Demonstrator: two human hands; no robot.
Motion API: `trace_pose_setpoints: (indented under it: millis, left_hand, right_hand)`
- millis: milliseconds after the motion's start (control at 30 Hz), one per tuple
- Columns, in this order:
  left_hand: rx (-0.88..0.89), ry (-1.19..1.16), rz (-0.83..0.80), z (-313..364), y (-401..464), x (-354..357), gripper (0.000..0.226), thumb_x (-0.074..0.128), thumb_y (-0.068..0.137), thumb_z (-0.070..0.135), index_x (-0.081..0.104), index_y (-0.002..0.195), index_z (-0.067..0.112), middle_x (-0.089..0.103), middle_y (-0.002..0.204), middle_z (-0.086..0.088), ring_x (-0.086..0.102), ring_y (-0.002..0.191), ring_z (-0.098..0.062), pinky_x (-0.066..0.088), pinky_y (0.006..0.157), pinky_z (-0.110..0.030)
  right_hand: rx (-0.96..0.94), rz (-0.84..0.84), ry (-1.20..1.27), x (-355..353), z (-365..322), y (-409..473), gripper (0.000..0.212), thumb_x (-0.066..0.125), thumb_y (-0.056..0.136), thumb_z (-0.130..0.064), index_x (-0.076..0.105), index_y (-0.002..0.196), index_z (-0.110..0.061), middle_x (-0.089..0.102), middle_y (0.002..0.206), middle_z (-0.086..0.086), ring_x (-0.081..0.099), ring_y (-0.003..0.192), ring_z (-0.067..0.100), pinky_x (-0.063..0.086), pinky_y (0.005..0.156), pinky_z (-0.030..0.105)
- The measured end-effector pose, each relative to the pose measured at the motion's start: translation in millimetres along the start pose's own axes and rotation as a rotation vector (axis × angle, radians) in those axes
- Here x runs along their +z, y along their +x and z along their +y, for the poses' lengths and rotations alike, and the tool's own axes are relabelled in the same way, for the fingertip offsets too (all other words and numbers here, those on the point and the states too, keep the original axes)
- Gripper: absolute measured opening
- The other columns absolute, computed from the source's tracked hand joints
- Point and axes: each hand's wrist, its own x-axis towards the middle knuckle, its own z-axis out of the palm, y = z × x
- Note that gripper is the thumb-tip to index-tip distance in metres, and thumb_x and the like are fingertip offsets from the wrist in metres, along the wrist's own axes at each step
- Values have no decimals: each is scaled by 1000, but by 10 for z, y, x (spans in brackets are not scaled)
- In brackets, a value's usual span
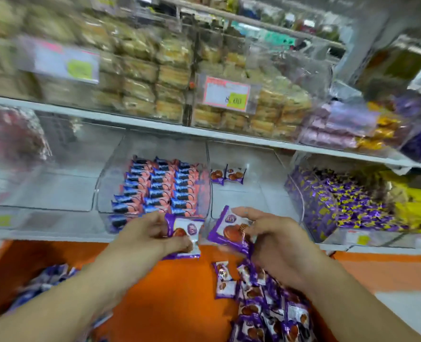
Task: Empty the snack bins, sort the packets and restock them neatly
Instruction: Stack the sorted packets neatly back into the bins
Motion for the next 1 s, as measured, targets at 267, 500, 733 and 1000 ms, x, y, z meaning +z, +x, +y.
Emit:
trace_pose_setpoints:
  millis: [267,500,733,1000]
  left_hand:
    - [-2,-255,124,24,94,-176,35,79,86,2,70,111,25,80,91,-6,78,87,-25,65,75,-36]
    - [-57,-379,118,10,240,-121,26,67,98,13,68,123,17,79,98,-16,78,91,-31,65,81,-42]
    - [-42,-446,16,-10,327,75,25,56,102,5,74,113,19,79,104,-14,77,100,-30,62,92,-41]
    - [119,-30,-120,-40,403,353,39,77,88,19,69,125,28,79,108,8,74,103,-9,57,97,-31]
  right_hand:
    - [-250,238,-323,456,211,147,40,89,73,-18,77,110,-25,76,118,15,76,106,33,61,88,48]
    - [-306,272,-542,393,239,288,39,86,70,-43,74,106,-35,73,115,-6,73,110,20,64,77,38]
    - [-274,238,-713,196,204,294,27,84,85,-39,68,107,-41,72,119,-14,71,112,8,66,82,39]
    - [-329,197,-834,27,158,248,31,83,88,-35,68,116,-37,70,122,-15,65,116,1,58,80,15]
